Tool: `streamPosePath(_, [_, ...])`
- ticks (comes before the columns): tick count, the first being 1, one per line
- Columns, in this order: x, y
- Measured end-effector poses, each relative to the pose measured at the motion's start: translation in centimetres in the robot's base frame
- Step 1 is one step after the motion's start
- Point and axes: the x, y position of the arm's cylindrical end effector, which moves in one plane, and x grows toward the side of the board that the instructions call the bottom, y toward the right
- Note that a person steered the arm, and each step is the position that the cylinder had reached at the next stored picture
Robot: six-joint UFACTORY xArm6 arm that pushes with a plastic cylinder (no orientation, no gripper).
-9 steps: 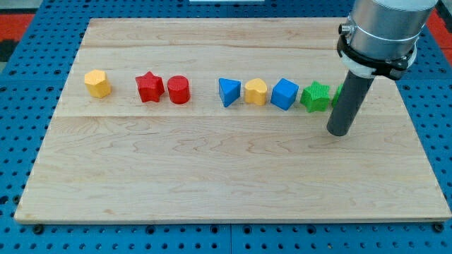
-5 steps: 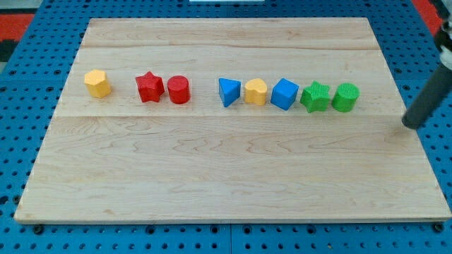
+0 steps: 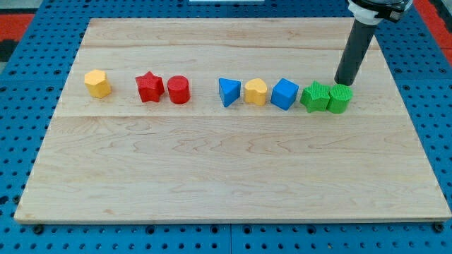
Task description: Move the green circle down a bit
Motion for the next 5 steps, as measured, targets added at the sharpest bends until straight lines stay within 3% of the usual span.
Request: streamPosePath(5, [3.2,-0.7])
